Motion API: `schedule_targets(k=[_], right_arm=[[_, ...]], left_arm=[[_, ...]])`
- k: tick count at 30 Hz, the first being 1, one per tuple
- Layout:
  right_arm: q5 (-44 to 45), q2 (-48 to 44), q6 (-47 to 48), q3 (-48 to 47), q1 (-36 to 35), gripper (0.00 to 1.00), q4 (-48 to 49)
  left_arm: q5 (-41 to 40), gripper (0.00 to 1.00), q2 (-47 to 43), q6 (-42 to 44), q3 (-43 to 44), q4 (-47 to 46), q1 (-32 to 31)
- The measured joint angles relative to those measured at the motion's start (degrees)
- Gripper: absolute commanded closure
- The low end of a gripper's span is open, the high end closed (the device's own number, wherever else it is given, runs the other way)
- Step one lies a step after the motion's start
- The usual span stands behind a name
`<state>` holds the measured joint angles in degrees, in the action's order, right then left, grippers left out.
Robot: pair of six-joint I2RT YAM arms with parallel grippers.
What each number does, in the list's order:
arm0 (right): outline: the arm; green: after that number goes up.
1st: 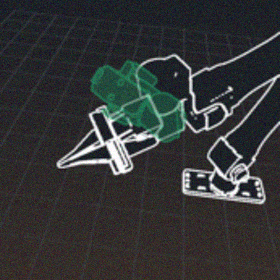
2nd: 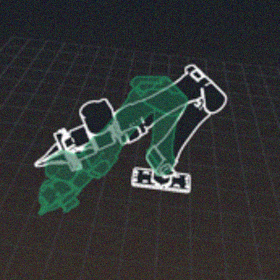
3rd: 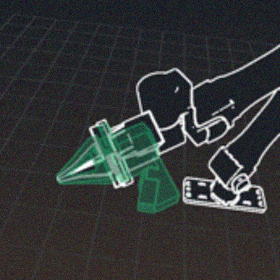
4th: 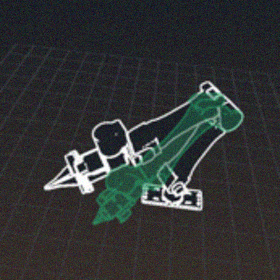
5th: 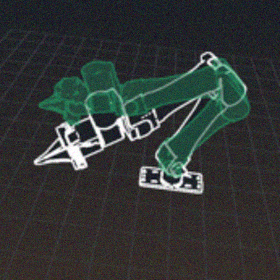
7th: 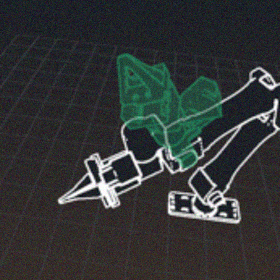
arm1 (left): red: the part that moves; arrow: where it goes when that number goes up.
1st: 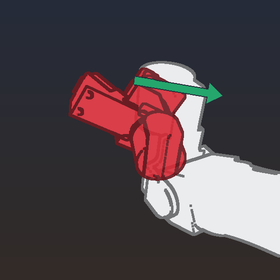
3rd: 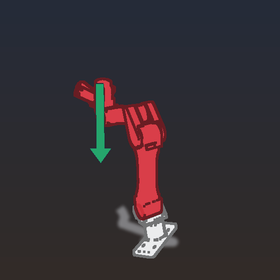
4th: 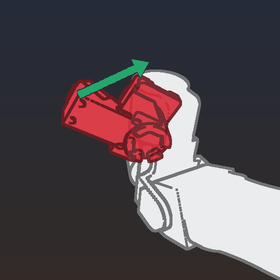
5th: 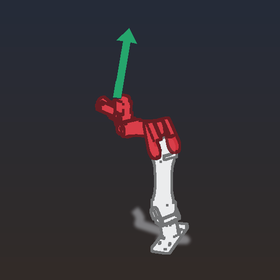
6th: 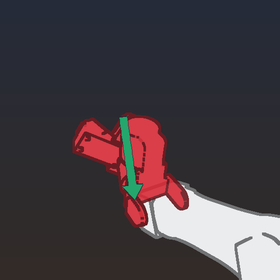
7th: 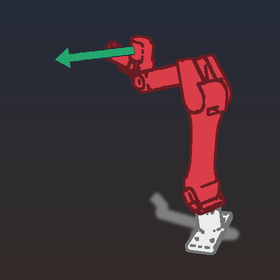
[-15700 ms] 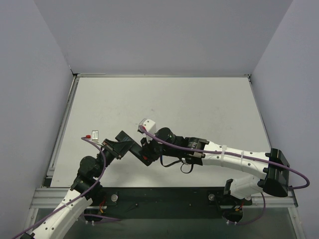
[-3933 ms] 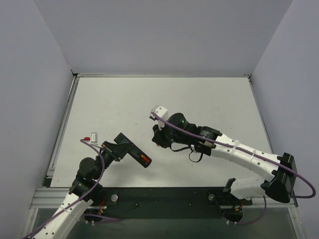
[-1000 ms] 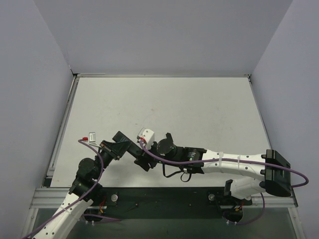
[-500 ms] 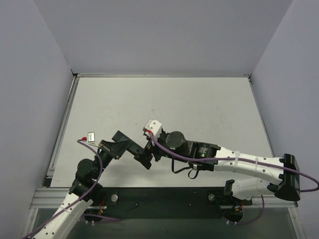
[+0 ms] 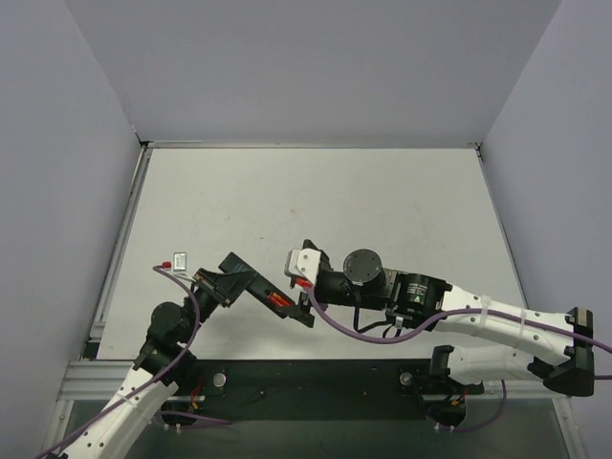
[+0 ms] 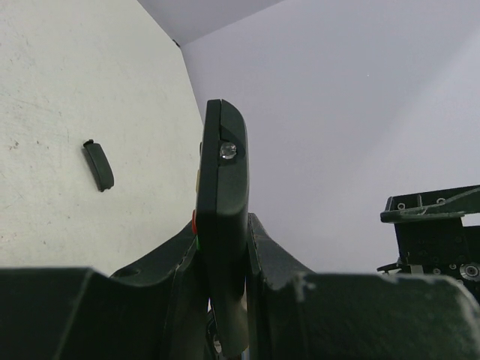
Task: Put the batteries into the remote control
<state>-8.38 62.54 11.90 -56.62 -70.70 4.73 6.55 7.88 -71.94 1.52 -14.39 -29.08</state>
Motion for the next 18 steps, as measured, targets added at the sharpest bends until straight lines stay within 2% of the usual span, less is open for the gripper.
schedule_targets(k=[5,10,14,17,18], right_arm=[[-10.51,0.37,9.27,1.51,3.34,0.26,-2.75],[-22.80,1.84,14.53,1.49,9.51,0.32,-4.68],[-28.28,3.78,17.05,1.46,10.71,0.37,-6.36],[-31.10,5.51,18.18,1.44,10.71,0.43,-6.88],[-31.82,6.10,18.38,1.38,10.69,0.49,-6.97]], left_arm=[[1.60,1.00,2.43,-0.50,0.00,-1.09,0.00],[3.15,1.00,4.24,-0.63,0.00,-2.25,0.00],[4.31,1.00,5.22,-0.72,0.00,-3.13,0.00],[5.05,1.00,5.95,-0.72,0.00,-3.76,0.00],[5.33,1.00,6.21,-0.72,0.00,-3.96,0.00]])
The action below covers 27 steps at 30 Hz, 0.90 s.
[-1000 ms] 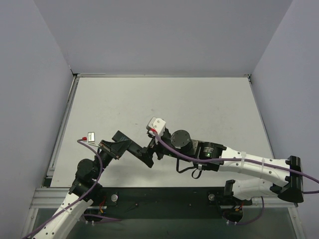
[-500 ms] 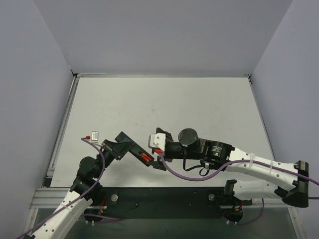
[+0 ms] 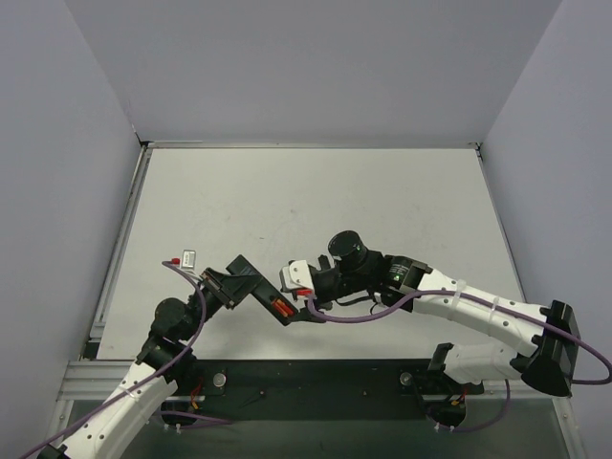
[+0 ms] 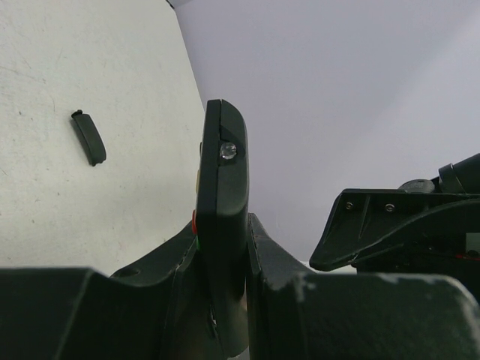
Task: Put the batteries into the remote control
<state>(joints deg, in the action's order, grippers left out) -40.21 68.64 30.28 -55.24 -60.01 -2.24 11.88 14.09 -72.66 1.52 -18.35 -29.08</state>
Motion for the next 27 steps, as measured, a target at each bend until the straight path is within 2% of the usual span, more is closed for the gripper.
schedule_targets(k=[4,7,14,22,27], right_arm=[[-2.10,2.38,0.55,-0.94,-0.02,0.59,-0.24],[-2.97,4.07,1.03,-1.84,-0.02,0.62,-0.24],[-3.82,6.36,1.33,-3.08,-0.02,0.63,-0.17],[-4.50,7.69,1.44,-3.58,-0.02,0.70,-0.15],[-5.29,8.46,1.55,-3.87,-0.02,0.71,-0.20]], left_arm=[[0.85,1.00,0.63,0.00,0.00,-0.76,0.00],[1.51,1.00,0.83,0.00,0.00,-1.55,0.00],[2.73,1.00,1.11,0.07,0.00,-2.05,0.00],[3.56,1.00,2.12,0.11,0.00,-2.10,0.00],[3.67,1.00,2.38,0.33,0.00,-2.16,0.00]])
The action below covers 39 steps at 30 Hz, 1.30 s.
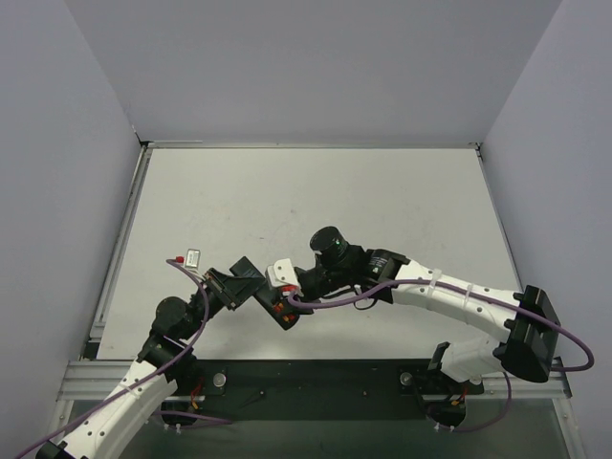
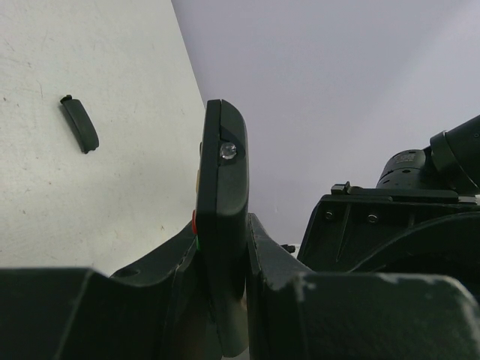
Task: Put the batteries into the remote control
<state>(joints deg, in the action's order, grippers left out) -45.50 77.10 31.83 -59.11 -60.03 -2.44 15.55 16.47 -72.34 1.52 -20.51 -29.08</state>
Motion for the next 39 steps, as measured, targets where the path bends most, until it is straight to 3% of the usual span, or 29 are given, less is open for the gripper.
schedule_targets(k=[10,16,20,27,39], right_arm=[[-0.42,1.92,0.74,-0.28,0.00,0.71,-0.20],[-0.35,2.45,1.36,-0.37,0.02,0.85,-0.15],[-0.20,2.45,1.55,-0.44,0.02,0.85,-0.11],[-0.26,2.45,1.66,-0.44,0.04,0.98,0.61],[-0.44,2.32,0.83,1.01,0.66,1.00,4.79]], left_arm=[[0.00,1.00,0.48,0.02,0.55,-0.31,0.00],[0.61,1.00,0.48,0.11,0.87,-0.31,-0.02],[0.79,1.00,0.46,-0.15,0.87,-0.31,-0.07],[0.07,1.00,-0.07,-1.05,0.85,-0.31,-0.07],[-2.80,1.00,-0.17,-3.91,-0.24,-3.52,-0.07]])
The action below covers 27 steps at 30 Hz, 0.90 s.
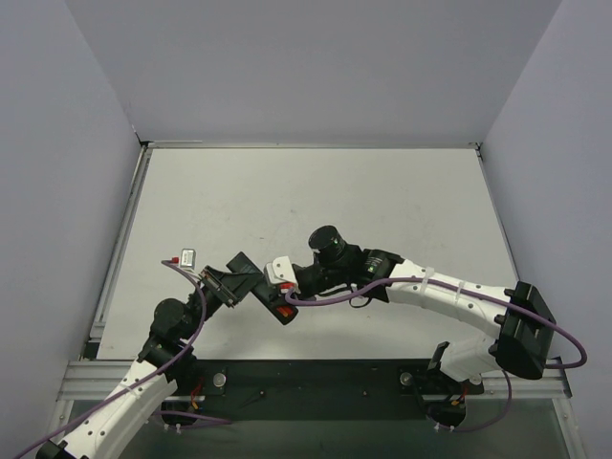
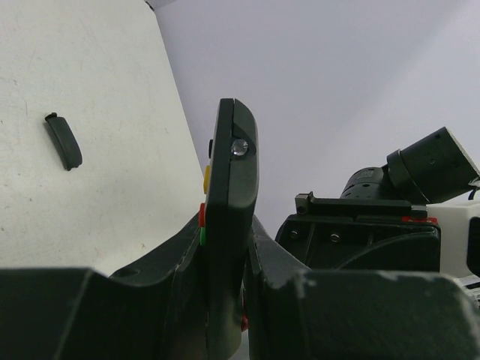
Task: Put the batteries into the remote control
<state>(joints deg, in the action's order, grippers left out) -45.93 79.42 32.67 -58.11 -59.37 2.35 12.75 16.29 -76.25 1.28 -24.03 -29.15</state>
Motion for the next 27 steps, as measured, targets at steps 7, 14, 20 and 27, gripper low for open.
schedule_targets(k=[7,14,20,27], right_arm=[[0.22,-1.20,-2.36,4.96,0.55,1.00,7.17],[1.73,-2.19,-4.24,9.05,0.52,0.96,13.73],[3.54,-2.49,-4.57,10.38,0.44,0.89,15.91],[7.76,-2.82,-3.02,10.64,-1.27,0.86,15.02]], left_arm=[[-0.81,1.00,0.13,-0.02,-0.31,0.00,0.00],[-1.84,1.00,0.11,-0.07,-0.61,0.26,0.00],[-2.69,1.00,0.09,-0.02,-0.61,0.57,0.00],[-3.13,1.00,0.17,0.55,-0.61,1.46,0.00]])
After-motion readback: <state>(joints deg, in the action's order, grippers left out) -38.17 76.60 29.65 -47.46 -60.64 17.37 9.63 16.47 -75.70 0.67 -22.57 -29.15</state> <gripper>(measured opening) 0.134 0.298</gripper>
